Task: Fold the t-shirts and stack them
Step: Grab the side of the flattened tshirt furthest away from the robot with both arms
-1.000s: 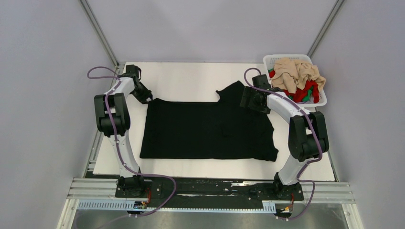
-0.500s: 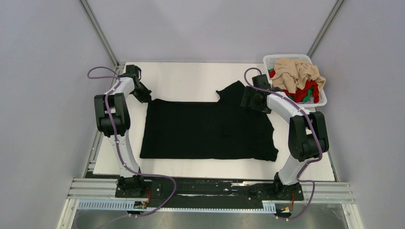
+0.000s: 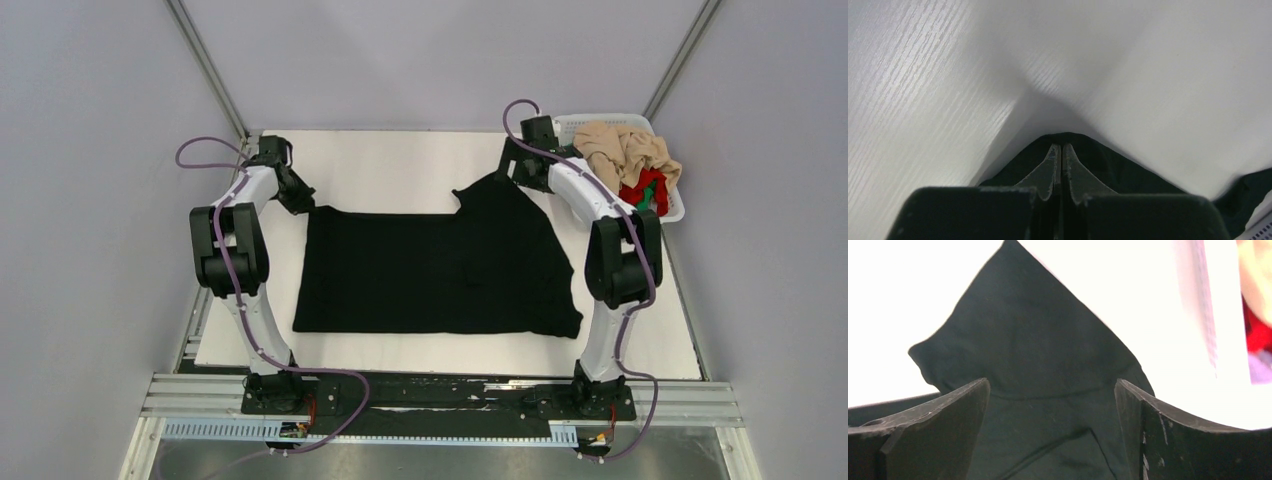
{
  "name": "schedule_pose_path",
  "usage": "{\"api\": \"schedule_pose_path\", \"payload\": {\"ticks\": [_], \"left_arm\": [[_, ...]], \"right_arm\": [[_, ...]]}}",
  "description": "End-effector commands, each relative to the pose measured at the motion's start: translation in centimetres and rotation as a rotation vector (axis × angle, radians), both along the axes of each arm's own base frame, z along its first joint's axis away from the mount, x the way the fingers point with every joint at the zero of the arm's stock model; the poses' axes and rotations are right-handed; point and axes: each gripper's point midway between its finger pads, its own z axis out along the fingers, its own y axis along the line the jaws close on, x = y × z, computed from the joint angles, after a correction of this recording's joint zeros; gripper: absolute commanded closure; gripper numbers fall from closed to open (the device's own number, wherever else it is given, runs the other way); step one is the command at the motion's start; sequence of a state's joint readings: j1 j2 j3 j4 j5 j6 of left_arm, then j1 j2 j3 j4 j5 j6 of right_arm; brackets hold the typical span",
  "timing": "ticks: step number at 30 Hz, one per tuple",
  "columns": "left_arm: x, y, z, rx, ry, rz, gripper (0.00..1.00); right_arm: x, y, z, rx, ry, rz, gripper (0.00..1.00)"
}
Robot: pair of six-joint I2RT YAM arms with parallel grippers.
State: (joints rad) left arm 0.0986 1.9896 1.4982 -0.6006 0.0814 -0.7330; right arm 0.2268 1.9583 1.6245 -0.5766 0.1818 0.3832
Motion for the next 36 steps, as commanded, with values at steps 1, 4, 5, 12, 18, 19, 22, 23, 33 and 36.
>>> {"api": "schedule_pose_path", "payload": {"ticks": [1, 4, 5, 12, 18, 19, 22, 23, 33, 36], "left_arm": [[1.0, 0.1, 3.4, 0.017, -0.108, -0.023, 1.00], [1.0, 0.0, 3.6, 0.015, -0.117, -0.027, 1.00], [1.0, 0.0, 3.6, 0.015, -0.117, -0.029, 1.00], [0.8, -0.1, 3.3, 0.016, -0.116, -0.031, 1.00], [0.6, -0.1, 2.7, 0.014, -0.104, -0.034, 1.00], [0.6, -0.1, 2.7, 0.014, -0.104, -0.034, 1.00], [0.5, -0.1, 2.5, 0.012, -0.101, -0.038, 1.00], [0.5, -0.1, 2.5, 0.013, -0.099, -0.039, 1.00], [0.4, 0.0, 2.4, 0.017, -0.096, -0.039, 1.00], [0.6, -0.1, 2.6, 0.017, -0.100, -0.043, 1.00]], "right_arm": [[4.7, 2.3, 0.2, 0.003, -0.061, 0.077, 0.13], [6.9, 3.5, -0.3, -0.011, -0.081, 0.119, 0.19], [7.6, 3.8, -0.7, -0.017, -0.085, 0.127, 0.21], [11.7, 6.5, -2.4, -0.043, -0.141, 0.224, 0.33], [11.7, 7.7, -5.6, -0.107, -0.108, 0.273, 0.39], [11.4, 7.6, -6.2, -0.107, -0.094, 0.269, 0.40], [10.5, 7.3, -7.6, -0.113, -0.057, 0.259, 0.42], [10.2, 7.0, -8.0, -0.119, -0.046, 0.254, 0.42], [8.0, 5.2, -9.8, -0.168, 0.021, 0.200, 0.55], [8.2, 5.1, -9.9, -0.161, 0.019, 0.190, 0.63]]}}
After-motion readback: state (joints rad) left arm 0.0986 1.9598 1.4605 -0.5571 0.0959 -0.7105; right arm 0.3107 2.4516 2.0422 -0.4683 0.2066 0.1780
